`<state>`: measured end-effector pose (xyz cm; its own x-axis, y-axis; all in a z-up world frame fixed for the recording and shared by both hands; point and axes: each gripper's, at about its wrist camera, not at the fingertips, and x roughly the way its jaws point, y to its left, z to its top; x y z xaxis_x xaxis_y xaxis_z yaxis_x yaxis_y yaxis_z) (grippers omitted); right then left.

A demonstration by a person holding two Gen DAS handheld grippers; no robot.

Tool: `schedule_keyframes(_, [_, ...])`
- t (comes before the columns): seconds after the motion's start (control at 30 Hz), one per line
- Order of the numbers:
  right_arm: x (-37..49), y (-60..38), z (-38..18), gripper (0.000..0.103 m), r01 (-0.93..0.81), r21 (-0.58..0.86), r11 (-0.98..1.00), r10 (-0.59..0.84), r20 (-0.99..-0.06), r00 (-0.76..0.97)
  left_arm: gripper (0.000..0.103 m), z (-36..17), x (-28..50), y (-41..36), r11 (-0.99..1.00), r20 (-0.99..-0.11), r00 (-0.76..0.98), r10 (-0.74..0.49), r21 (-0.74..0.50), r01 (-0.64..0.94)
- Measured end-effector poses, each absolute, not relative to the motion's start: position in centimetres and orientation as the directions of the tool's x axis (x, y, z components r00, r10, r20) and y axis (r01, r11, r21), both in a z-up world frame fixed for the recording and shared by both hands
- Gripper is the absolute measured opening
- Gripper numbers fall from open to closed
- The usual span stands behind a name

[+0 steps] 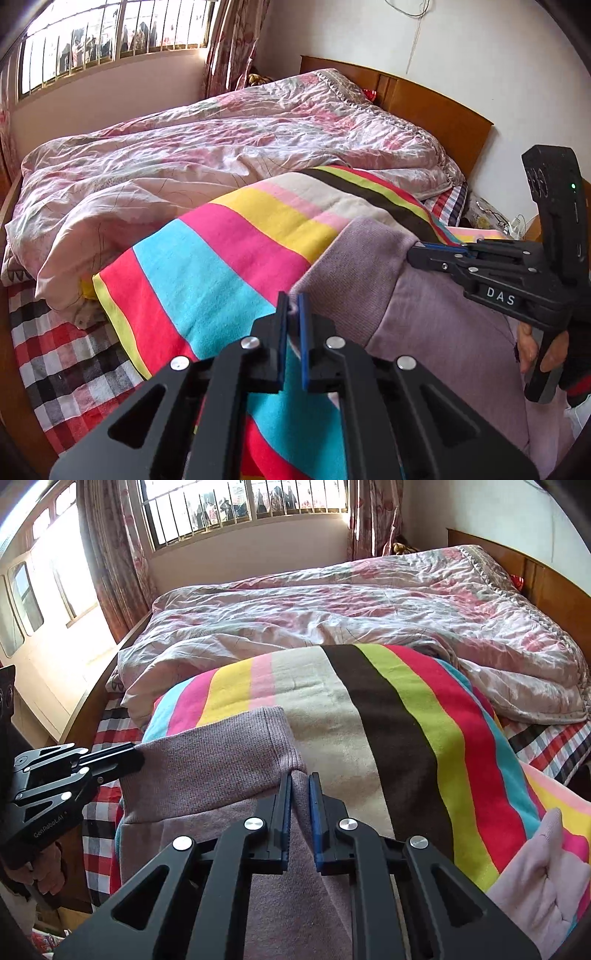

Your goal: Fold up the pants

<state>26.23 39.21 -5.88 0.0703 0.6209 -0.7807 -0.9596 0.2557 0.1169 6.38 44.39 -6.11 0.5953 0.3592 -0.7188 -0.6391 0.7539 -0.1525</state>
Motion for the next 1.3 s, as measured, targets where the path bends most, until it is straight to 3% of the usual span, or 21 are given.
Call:
schedule_keyframes(0.07, [26.7,39.1,-6.3,0.02,-0.949,0.141,0.283,0.611,-0.789,0.065,0.022,-7.5,6.7,44.7,0.731,-0.752,0.545,0.371,-0.125,-0.671])
schedule_keyframes(0.1, [27.1,38.7,-5.8,0.035,-0.937,0.174,0.303,0.613,-0.788,0.052,0.027,-7.7,6.6,44.8,0.719,-0.754,0.531,0.387,-0.113,-0.685])
schedule_keyframes(0.17, [28.3,36.6,-3.7,0.056,-0.916,0.229,0.329,0.653,-0.756,0.046,0.069,-6.8,6.1,44.1,0.698,-0.735,0.512,0.443,-0.076,-0.712])
schedule_keyframes(0.2, [29.1,35.0,-2.5,0.056,-0.907,0.237,0.349,0.675,-0.735,0.067,0.078,-5.9,5.7,43.5,0.694,-0.711,0.52,0.474,-0.063,-0.717])
schedule_keyframes(0.27, [31.1,31.1,-0.4,0.056,-0.881,0.245,0.404,0.693,-0.71,0.121,0.084,-4.1,5.6,41.7,0.732,-0.674,0.574,0.465,-0.071,-0.677])
schedule_keyframes(0.37, [35.1,24.2,0.2,0.056,-0.816,0.246,0.523,0.676,-0.703,0.221,0.097,-2.6,7.2,38.4,0.833,-0.655,0.68,0.331,-0.135,-0.537])
schedule_keyframes(0.5, [40.5,16.5,-3.1,0.056,-0.673,0.292,0.679,0.6,-0.749,0.281,0.097,-3.4,11.0,34.2,0.91,-0.67,0.724,0.165,-0.178,-0.373])
schedule_keyframes(0.73, [42.2,14.5,-8.1,0.054,-0.61,0.295,0.735,0.533,-0.808,0.25,0.097,-8.5,14.2,33.4,0.917,-0.786,0.605,0.128,-0.139,-0.374])
schedule_keyframes(0.77, [42.1,14.7,-8.6,0.05,-0.614,0.291,0.734,0.53,-0.811,0.249,0.097,-8.7,14.1,33.3,0.92,-0.783,0.608,0.131,-0.132,-0.369])
schedule_keyframes(0.8, [41.9,14.7,-8.6,0.035,-0.624,0.283,0.729,0.535,-0.803,0.261,0.097,-8.7,13.9,33.3,0.922,-0.781,0.61,0.131,-0.13,-0.364])
schedule_keyframes(0.83, [41.7,14.8,-8.6,0.027,-0.623,0.282,0.73,0.532,-0.806,0.259,0.097,-8.6,13.6,33.4,0.921,-0.779,0.614,0.128,-0.136,-0.365])
schedule_keyframes(0.87, [41.5,14.8,-8.5,0.009,-0.62,0.274,0.735,0.528,-0.806,0.268,0.097,-8.4,13.2,33.6,0.916,-0.776,0.619,0.123,-0.151,-0.371])
schedule_keyframes(1.13, [31.3,21.2,1.8,0.008,-0.815,0.225,0.534,0.694,-0.667,0.271,0.097,-4.7,7.0,38.3,0.825,-0.692,0.692,0.205,-0.258,-0.503])
schedule_keyframes(1.3, [21.2,30.5,3.7,0.01,-0.931,0.196,0.308,0.728,-0.679,0.098,0.097,-4.8,2.0,40.8,0.753,-0.702,0.652,0.285,-0.257,-0.606])
